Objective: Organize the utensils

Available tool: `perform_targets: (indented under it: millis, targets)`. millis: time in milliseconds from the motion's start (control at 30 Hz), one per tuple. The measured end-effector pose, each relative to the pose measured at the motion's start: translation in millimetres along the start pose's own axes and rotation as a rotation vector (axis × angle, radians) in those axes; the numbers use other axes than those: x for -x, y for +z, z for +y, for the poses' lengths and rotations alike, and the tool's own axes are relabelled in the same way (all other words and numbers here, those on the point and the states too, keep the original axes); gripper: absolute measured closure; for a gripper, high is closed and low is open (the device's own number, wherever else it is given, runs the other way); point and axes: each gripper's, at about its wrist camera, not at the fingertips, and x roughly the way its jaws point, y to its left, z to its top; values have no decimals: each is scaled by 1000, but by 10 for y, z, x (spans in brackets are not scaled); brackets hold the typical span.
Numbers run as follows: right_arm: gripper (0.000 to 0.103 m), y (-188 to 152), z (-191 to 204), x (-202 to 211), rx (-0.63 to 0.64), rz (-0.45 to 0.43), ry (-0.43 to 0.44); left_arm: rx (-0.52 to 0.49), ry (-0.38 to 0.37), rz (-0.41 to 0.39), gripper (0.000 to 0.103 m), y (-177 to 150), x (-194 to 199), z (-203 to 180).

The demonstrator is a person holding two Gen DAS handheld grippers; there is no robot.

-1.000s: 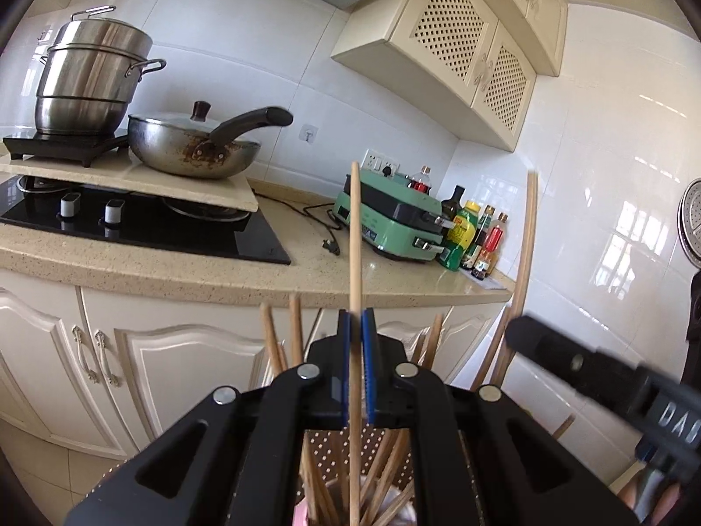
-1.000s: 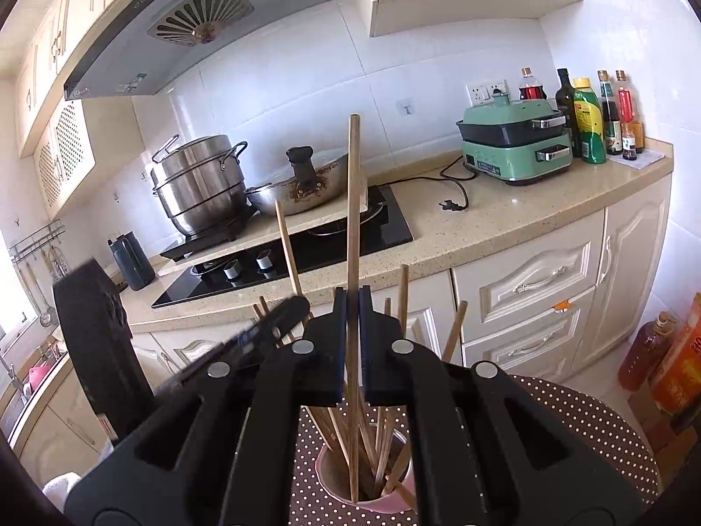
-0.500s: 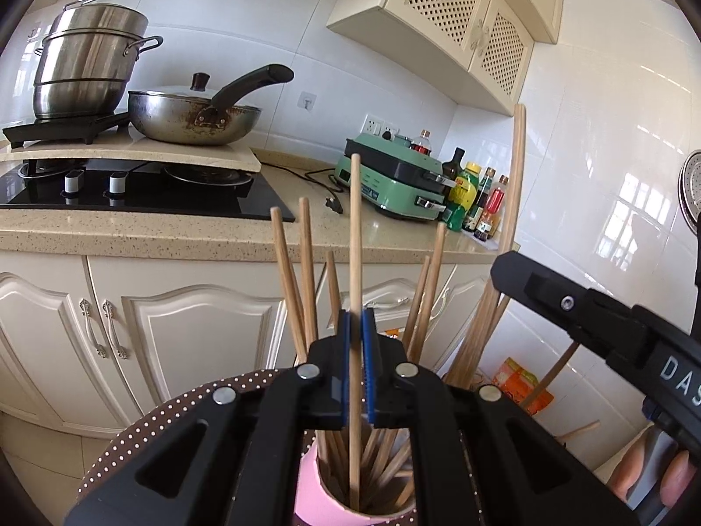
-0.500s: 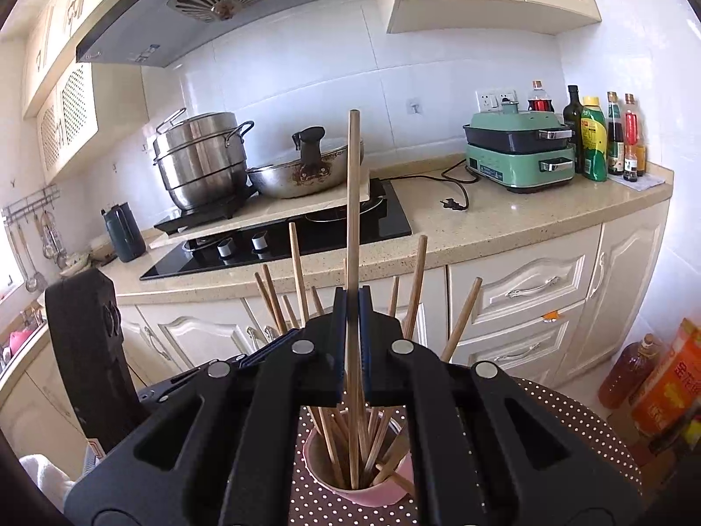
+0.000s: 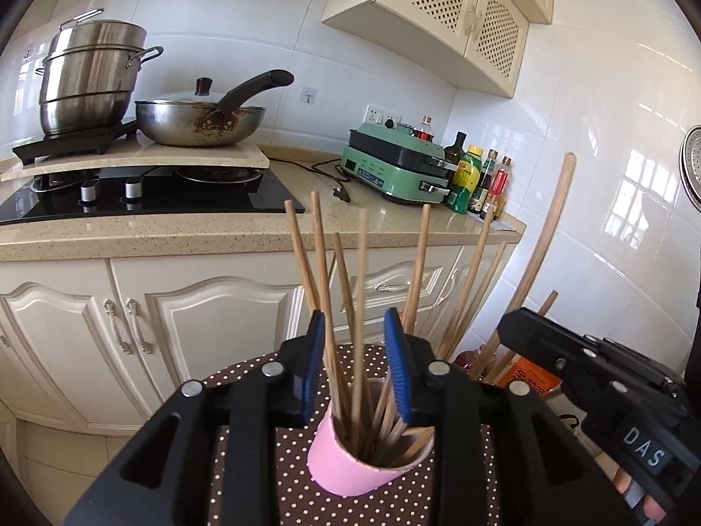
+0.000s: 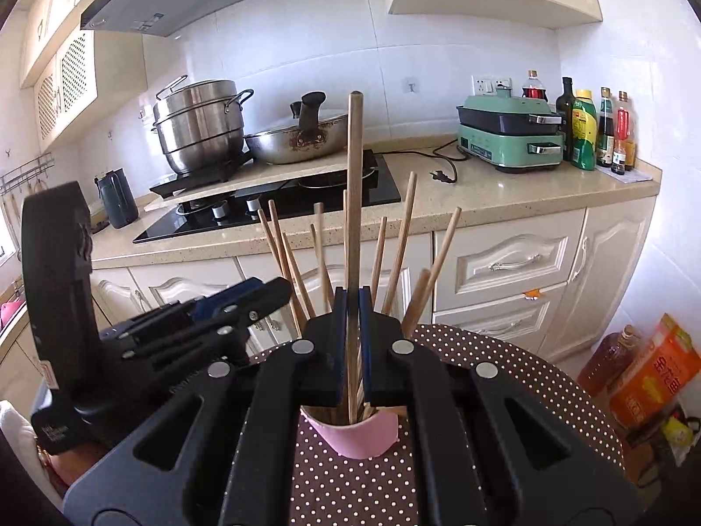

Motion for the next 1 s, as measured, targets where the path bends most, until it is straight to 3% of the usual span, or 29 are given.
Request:
perform_targets:
  millis: [67, 333, 400, 467, 700, 1000]
  targets:
    - [97, -19, 15, 14, -2, 15, 6, 5, 20, -4, 63, 2, 93, 13]
    - [95, -72, 21, -14, -75, 112, 19, -60, 186, 62, 53, 3, 408, 14]
    - [84, -40, 53, 84, -87, 97, 13, -61, 232, 70, 52, 24, 541, 11]
    - [39, 7, 109, 220, -82, 78, 4, -53, 256, 72, 50, 63, 687, 0]
    - [39, 165, 250, 778, -33, 40, 57, -34, 369, 43, 47, 213, 1331, -235]
    - [35, 324, 237, 1857, 45, 34, 86, 21, 482, -46, 43, 189, 2404, -931]
